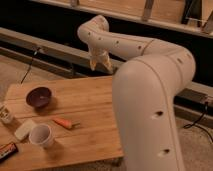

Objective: Move the arm in a circular motion

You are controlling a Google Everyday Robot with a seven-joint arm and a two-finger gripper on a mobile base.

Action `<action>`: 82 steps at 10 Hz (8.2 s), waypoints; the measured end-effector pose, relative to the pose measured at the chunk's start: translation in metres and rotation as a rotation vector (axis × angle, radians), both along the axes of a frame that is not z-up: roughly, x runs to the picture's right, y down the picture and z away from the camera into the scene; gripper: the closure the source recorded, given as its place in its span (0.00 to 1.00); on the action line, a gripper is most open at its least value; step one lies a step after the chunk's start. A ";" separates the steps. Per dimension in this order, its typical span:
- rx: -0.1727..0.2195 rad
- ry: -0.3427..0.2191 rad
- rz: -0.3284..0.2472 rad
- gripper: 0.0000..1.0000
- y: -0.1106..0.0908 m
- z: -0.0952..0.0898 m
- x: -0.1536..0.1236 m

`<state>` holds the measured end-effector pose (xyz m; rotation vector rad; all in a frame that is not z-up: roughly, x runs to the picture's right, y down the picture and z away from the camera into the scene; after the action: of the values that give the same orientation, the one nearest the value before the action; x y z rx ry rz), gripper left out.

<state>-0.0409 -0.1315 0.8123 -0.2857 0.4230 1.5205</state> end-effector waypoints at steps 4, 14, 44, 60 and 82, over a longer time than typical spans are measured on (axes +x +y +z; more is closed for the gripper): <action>-0.052 -0.078 -0.203 0.35 -0.013 0.029 -0.101; -0.269 -0.517 -0.787 0.35 0.096 -0.027 -0.339; -0.330 -0.059 -0.215 0.35 0.226 -0.128 0.045; -0.286 0.049 -0.140 0.35 0.046 0.028 -0.004; -0.402 -0.518 -0.879 0.35 0.212 -0.147 -0.237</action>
<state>-0.2783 0.0801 0.6656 -0.6838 0.3603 0.4618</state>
